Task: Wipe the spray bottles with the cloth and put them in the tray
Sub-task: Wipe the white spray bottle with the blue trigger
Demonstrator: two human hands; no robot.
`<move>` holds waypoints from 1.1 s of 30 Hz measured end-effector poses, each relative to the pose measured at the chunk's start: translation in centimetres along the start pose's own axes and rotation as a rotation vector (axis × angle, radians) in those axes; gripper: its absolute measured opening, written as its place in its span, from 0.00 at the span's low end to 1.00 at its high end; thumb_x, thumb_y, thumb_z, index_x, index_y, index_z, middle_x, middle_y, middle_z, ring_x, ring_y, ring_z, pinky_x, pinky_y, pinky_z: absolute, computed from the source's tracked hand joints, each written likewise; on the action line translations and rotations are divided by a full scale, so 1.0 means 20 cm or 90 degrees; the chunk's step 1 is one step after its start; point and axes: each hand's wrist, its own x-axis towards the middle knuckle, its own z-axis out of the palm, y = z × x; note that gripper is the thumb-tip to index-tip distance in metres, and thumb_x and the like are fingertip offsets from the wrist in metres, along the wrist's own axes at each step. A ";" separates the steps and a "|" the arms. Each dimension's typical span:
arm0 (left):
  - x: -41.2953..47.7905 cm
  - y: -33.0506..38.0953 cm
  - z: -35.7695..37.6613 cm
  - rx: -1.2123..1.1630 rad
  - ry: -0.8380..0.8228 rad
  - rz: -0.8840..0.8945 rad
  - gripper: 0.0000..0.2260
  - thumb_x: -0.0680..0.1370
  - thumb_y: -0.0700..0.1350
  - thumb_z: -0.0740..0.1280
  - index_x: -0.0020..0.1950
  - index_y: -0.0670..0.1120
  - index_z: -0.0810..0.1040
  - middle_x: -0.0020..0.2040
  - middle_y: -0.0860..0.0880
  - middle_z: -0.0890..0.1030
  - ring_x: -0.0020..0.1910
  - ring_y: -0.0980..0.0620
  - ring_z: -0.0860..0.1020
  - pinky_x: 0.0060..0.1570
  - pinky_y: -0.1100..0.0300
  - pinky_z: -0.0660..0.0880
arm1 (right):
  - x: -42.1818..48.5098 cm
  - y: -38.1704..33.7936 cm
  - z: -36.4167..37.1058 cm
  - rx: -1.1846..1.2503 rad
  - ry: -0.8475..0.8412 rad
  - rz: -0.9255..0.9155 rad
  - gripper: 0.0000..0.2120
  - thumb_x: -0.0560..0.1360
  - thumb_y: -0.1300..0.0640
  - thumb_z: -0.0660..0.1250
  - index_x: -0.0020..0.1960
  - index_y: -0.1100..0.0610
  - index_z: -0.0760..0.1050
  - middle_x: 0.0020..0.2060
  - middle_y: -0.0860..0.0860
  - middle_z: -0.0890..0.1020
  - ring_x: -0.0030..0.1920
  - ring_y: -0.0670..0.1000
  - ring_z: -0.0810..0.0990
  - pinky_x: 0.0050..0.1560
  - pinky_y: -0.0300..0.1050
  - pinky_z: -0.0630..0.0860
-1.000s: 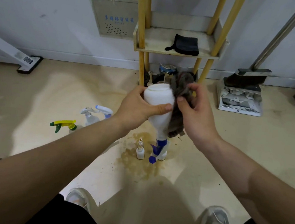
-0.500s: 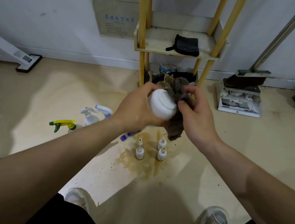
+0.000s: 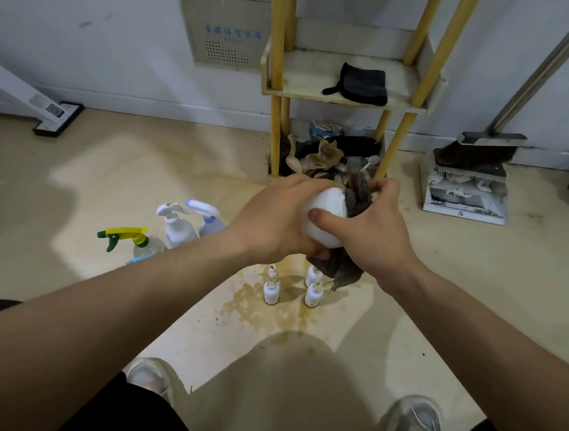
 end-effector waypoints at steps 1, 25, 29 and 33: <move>0.00 0.00 -0.02 -0.029 -0.008 -0.009 0.42 0.64 0.59 0.81 0.75 0.55 0.69 0.67 0.56 0.75 0.61 0.57 0.72 0.58 0.61 0.68 | 0.00 0.01 -0.01 0.001 0.005 -0.002 0.39 0.64 0.46 0.81 0.64 0.46 0.59 0.52 0.42 0.76 0.50 0.43 0.78 0.46 0.42 0.78; -0.04 -0.24 -0.25 -0.681 -0.019 -0.586 0.15 0.79 0.41 0.71 0.63 0.36 0.75 0.48 0.38 0.86 0.40 0.48 0.86 0.37 0.58 0.83 | 0.02 0.09 -0.09 -0.014 -0.150 0.015 0.30 0.73 0.61 0.73 0.69 0.44 0.65 0.56 0.45 0.73 0.37 0.65 0.84 0.33 0.62 0.82; -0.03 -0.19 -0.25 -0.687 0.040 -0.540 0.14 0.79 0.38 0.70 0.63 0.36 0.76 0.50 0.38 0.84 0.38 0.47 0.86 0.35 0.59 0.82 | 0.04 0.08 -0.08 -0.073 -0.103 -0.042 0.24 0.78 0.51 0.64 0.72 0.46 0.64 0.62 0.47 0.71 0.48 0.63 0.81 0.39 0.58 0.83; -0.03 -0.14 -0.23 -0.632 0.055 -0.469 0.11 0.79 0.39 0.71 0.61 0.39 0.78 0.51 0.40 0.84 0.40 0.47 0.86 0.46 0.56 0.83 | 0.05 0.09 -0.06 -0.253 -0.087 -0.129 0.27 0.77 0.48 0.51 0.75 0.51 0.64 0.69 0.52 0.70 0.62 0.56 0.72 0.58 0.49 0.70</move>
